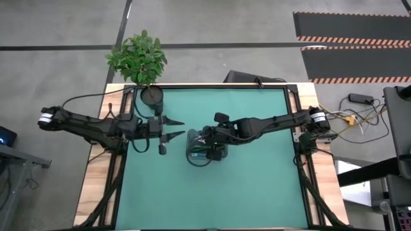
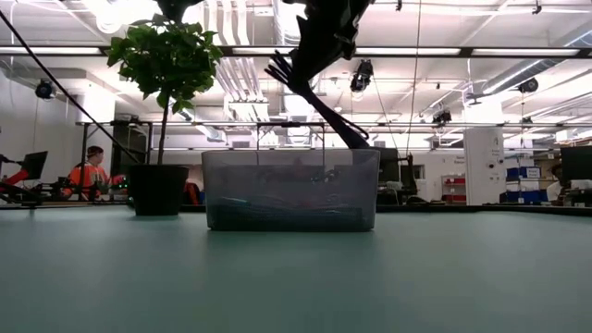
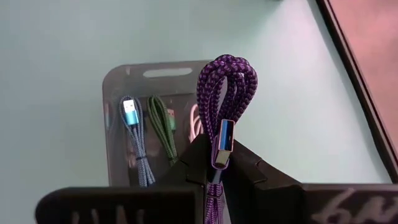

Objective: Pick and place USB-C Cables
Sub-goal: Put the purple cable into the black transparent container

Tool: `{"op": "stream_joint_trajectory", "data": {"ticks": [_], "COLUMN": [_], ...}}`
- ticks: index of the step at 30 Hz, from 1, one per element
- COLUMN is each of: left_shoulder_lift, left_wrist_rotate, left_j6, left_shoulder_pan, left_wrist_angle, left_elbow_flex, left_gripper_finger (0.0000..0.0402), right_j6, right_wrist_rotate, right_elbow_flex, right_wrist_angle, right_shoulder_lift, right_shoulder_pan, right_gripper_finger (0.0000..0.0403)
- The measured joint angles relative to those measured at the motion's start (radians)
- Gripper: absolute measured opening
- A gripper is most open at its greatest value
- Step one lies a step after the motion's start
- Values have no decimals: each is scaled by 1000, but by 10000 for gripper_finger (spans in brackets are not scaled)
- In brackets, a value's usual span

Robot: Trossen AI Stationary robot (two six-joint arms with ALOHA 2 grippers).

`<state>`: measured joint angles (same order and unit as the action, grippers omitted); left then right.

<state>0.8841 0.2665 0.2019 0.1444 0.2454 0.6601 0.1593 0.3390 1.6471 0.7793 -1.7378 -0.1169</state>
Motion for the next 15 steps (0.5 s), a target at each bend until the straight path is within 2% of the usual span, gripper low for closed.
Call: {"op": "stream_joint_trajectory", "data": {"ticks": [7,15], "left_shoulder_lift": [-46,-102], "left_wrist_rotate": [0,0], "left_j6": [14,14], "left_shoulder_pan": [0,0], "left_wrist_angle": [0,3], "left_elbow_flex": [-1,-26], "left_gripper_finger": [118,118], "right_j6": [-42,-91], "right_wrist_rotate": [-10,-122], "right_elbow_flex": [8,24], "right_wrist_angle": [-7,-55], "right_shoulder_lift": [0,-37], "right_shoulder_pan": [27,71], "right_gripper_finger": [18,18]}}
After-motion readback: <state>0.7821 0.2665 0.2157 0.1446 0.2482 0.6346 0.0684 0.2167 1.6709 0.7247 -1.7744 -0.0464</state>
